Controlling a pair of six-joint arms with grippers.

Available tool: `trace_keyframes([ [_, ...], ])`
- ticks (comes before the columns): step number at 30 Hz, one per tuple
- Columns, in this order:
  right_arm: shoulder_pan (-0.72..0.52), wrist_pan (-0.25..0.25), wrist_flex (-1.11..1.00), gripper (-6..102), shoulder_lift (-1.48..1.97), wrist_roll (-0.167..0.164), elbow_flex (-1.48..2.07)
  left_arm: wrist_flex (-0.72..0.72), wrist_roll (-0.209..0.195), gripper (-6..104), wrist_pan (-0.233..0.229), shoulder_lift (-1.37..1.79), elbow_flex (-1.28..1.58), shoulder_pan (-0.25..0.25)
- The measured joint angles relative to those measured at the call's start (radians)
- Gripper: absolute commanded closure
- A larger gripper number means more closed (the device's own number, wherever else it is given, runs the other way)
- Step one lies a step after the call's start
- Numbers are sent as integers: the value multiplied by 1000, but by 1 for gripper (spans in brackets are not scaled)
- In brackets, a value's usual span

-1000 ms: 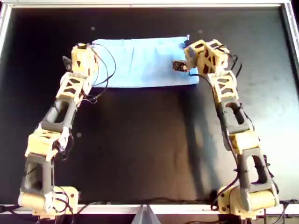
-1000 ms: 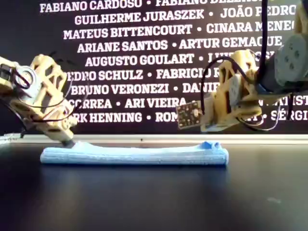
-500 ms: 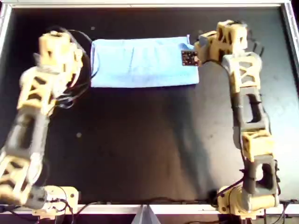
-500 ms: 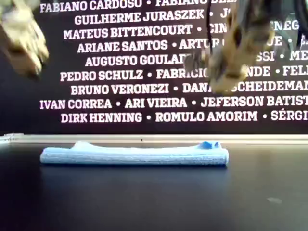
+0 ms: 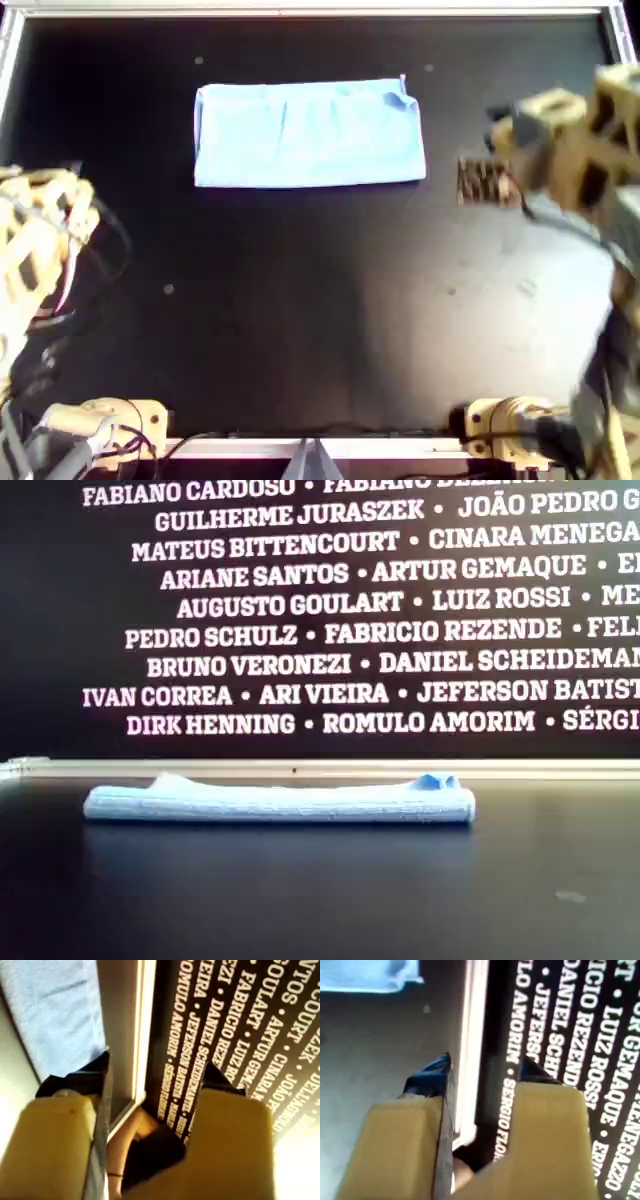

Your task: Fold a cloth

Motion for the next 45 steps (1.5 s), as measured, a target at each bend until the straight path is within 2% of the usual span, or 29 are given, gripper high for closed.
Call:
trace_keyframes([
  [2,0,3,0,38,166,-12,183,17,0,34,0,66,0,0],
  [4,-14,5,-11,33,333,-11,359,17,2,34,2,150,11,0],
  [9,-3,23,-227,20,710,-12,769,-86,5,34,-2,321,201,0],
  [13,-5,109,-483,18,888,-17,1144,-327,5,34,-2,339,517,0],
  [14,-3,121,-548,18,905,-28,1239,-407,5,34,-2,316,623,0],
  [18,-21,222,-769,17,913,-77,1565,-729,5,34,-5,321,1009,0],
  [19,-34,236,-818,17,910,-89,1647,-808,8,34,0,337,1085,2],
  [21,-49,252,-910,17,916,-92,1782,-950,8,34,0,387,1223,2],
  [22,-66,238,-963,17,920,-92,1835,-1006,8,34,0,410,1292,2],
  [24,-94,256,-1054,17,923,-92,1927,-1066,8,34,3,456,1402,2],
  [32,-123,245,-1373,17,923,-92,2158,-1094,8,34,8,643,1644,2],
  [45,-109,252,-1422,18,933,-98,2264,-1094,8,35,3,663,1658,2],
])
